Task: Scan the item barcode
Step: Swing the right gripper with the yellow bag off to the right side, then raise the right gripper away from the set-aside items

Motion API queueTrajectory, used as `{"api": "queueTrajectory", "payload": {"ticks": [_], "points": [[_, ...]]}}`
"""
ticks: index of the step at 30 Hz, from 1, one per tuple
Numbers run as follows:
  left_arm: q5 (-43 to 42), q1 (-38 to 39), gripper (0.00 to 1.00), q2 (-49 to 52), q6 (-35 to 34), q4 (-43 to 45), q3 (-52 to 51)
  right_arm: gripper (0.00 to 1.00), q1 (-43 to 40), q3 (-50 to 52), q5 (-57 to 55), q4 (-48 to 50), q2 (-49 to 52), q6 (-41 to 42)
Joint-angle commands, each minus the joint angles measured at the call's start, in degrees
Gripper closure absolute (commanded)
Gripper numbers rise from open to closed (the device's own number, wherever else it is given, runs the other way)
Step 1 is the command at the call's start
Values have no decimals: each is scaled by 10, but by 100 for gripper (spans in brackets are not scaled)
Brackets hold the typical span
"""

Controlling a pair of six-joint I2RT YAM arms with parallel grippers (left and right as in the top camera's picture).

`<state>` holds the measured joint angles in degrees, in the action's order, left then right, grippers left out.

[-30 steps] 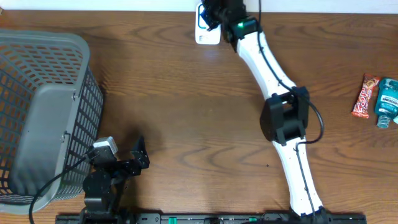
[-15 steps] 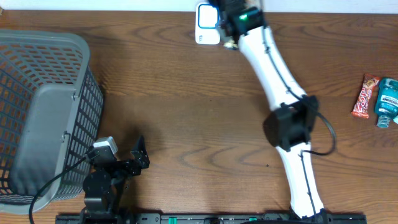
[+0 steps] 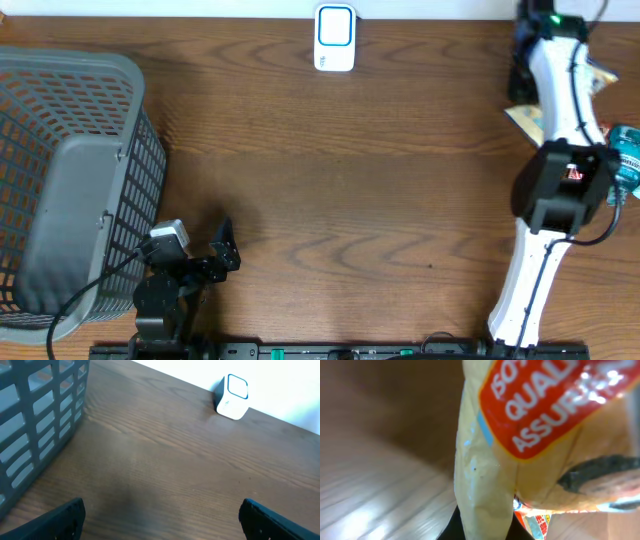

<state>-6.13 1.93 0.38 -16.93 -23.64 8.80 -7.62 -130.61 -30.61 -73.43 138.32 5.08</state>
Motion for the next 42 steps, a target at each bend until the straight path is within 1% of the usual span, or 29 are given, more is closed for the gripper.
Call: {"api": "queueTrajectory", "payload": {"ticks": [1, 2, 3, 4, 5, 6, 7, 10, 14, 20, 25, 26, 29, 33, 37, 42], "points": [[-5, -2, 2, -2, -6, 0, -3, 99, -30, 47, 28, 35, 2, -59], [-5, -2, 2, -2, -6, 0, -3, 95, -38, 52, 42, 41, 2, -78], [-5, -2, 2, -2, -6, 0, -3, 82, -45, 52, 53, 44, 2, -90], [-5, -2, 2, -2, -6, 0, -3, 51, -50, 49, 63, 45, 0, -90], [-5, -2, 2, -2, -6, 0, -3, 29, -54, 43, 76, 44, -3, -90], [-5, -2, 2, -2, -6, 0, -3, 12, -55, 36, 94, 42, -8, -90], [-5, -2, 2, -2, -5, 0, -3, 1, -56, 25, 115, 38, -14, -90], [-5, -2, 2, -2, -5, 0, -3, 1, -52, -12, 177, 19, -45, -87], [-5, -2, 2, -2, -5, 0, -3, 1, -36, -53, 271, -17, -123, -45], [-5, -2, 2, -2, -5, 0, -3, 1, -12, -56, 442, -32, -278, -18], [-5, -2, 2, -2, -6, -1, -3, 1, 6, -56, 524, -38, -387, -17], [-5, -2, 2, -2, -6, -3, -3, 1, 12, -56, 543, -43, -423, -17], [-5, -2, 2, -2, -5, -4, -3, 1, 19, -56, 560, -46, -476, -17], [-5, -2, 2, -2, -6, -12, -3, 1, 29, -56, 575, -46, -521, -17], [-5, -2, 2, -2, -5, -35, -3, 1, 44, -56, 601, -49, -544, -17], [-5, -2, 2, -2, -5, -83, -3, 1, 56, -56, 601, -70, -550, -17]]}}
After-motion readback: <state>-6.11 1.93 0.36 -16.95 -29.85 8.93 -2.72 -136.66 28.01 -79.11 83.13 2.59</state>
